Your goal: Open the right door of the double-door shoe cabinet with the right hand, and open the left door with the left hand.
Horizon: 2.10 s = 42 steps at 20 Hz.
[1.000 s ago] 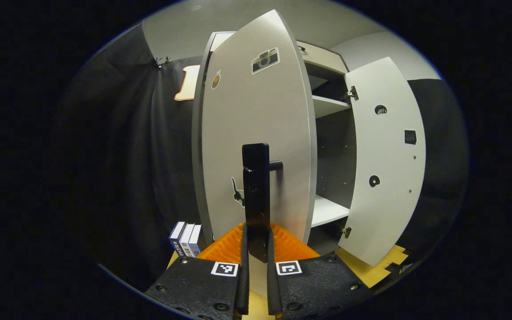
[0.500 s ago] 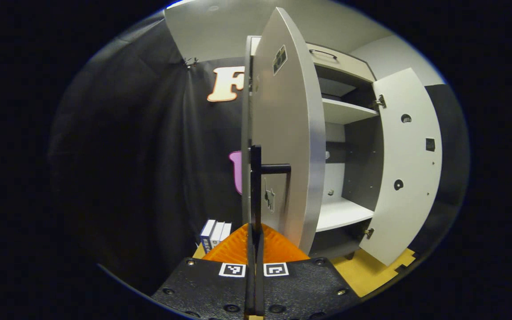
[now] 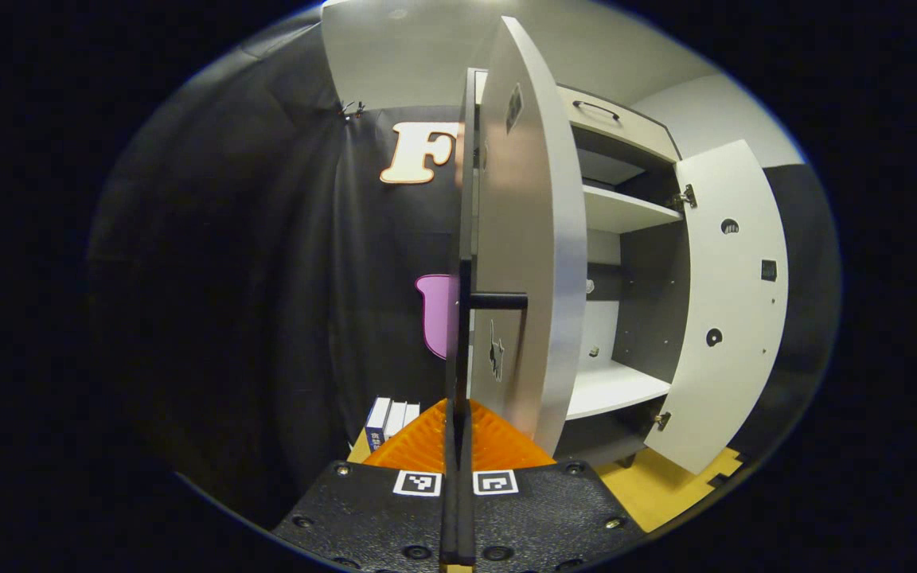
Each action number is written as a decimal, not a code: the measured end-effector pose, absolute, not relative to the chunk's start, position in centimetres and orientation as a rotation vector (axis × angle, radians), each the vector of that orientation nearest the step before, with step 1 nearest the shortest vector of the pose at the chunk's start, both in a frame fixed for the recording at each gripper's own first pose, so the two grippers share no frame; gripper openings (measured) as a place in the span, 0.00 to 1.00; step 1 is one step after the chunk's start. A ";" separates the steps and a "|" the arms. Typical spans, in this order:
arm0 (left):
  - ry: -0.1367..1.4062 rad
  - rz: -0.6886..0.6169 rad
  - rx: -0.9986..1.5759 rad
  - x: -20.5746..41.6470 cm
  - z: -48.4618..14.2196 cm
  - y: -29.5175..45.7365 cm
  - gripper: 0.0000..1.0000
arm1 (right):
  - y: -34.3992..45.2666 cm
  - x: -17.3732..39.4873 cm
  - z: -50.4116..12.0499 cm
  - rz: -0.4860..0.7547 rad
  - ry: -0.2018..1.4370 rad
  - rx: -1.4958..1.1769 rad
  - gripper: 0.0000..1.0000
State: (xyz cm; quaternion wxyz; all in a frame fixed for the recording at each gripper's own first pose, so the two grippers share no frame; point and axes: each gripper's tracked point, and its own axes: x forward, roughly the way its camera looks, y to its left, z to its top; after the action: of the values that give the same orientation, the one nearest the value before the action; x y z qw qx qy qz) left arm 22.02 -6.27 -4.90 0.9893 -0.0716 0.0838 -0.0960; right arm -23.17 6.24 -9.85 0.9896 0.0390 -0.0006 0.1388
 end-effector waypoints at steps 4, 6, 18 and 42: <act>0.140 -0.181 -0.115 22.1 -4.7 -6.0 0.01 | 6.2 -23.4 -10.0 0.288 0.002 0.112 1.00; 0.137 -0.160 -0.108 22.1 -4.6 -5.8 0.00 | 5.9 -23.2 -10.0 0.288 0.004 0.119 1.00; 0.142 -0.057 -0.086 15.9 -5.2 -4.8 0.65 | 4.5 -21.7 -10.0 0.252 0.007 0.167 1.00; 0.166 -0.116 -0.120 0.1 -13.0 -17.0 0.93 | 4.0 -22.0 -9.0 0.194 -0.043 0.036 1.00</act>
State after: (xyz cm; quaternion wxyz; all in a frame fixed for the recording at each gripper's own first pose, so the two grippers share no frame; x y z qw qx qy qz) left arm 0.09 -17.03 -13.00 0.9931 -0.0600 0.0830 -0.0577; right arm -22.03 4.01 -9.01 0.9949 0.0180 -0.0213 0.0967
